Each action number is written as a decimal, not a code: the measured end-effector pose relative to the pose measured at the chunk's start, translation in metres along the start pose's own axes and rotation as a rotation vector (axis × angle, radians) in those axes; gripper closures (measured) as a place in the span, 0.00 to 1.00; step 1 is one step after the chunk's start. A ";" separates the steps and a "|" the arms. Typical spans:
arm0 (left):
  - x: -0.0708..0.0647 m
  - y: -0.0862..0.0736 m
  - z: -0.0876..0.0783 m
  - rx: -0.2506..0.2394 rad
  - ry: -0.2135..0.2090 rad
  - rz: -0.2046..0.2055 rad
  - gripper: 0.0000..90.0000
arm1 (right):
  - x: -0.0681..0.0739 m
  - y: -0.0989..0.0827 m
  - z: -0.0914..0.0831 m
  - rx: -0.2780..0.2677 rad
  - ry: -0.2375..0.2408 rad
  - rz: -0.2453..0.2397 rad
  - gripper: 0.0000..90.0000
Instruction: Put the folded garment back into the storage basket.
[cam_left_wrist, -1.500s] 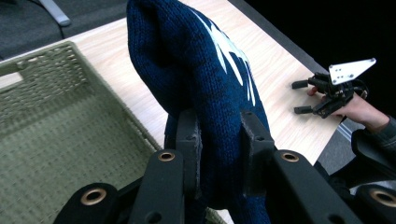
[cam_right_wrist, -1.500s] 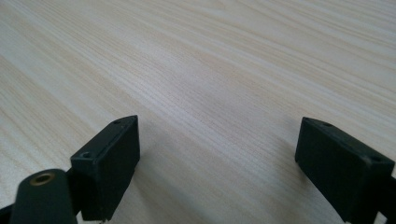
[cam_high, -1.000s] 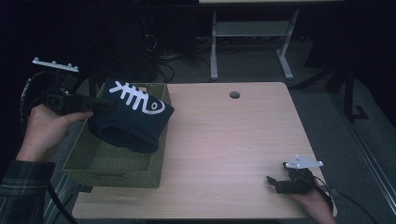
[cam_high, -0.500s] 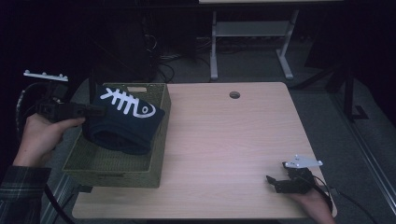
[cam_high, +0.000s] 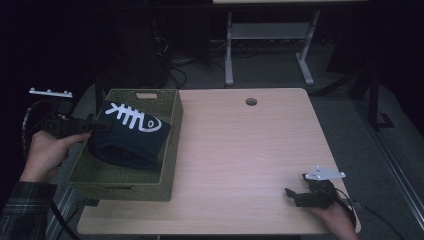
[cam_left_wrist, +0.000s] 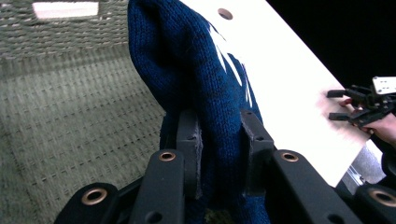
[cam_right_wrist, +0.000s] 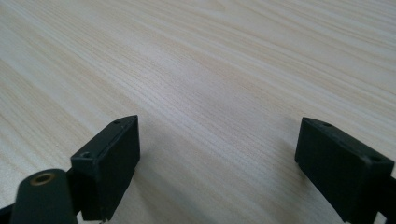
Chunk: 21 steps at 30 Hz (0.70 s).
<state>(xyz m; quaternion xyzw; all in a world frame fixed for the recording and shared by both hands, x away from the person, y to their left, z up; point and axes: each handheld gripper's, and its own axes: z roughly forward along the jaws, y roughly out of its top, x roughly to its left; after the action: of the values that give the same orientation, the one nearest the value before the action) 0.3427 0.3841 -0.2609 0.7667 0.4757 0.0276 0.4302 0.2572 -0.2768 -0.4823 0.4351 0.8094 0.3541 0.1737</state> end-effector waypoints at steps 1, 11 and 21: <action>0.003 -0.002 0.001 0.000 0.005 -0.009 0.82 | 0.000 0.000 0.000 0.000 0.000 0.000 0.15; 0.010 -0.009 0.012 0.015 0.011 -0.037 0.82 | 0.000 0.000 0.000 0.000 0.000 -0.001 0.15; 0.027 -0.019 0.025 0.022 0.016 -0.093 0.82 | 0.000 0.000 0.000 0.000 0.000 -0.001 0.15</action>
<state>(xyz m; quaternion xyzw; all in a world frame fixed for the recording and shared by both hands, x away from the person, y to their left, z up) 0.3549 0.3918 -0.2995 0.7484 0.5143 0.0083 0.4188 0.2573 -0.2768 -0.4822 0.4347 0.8096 0.3540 0.1739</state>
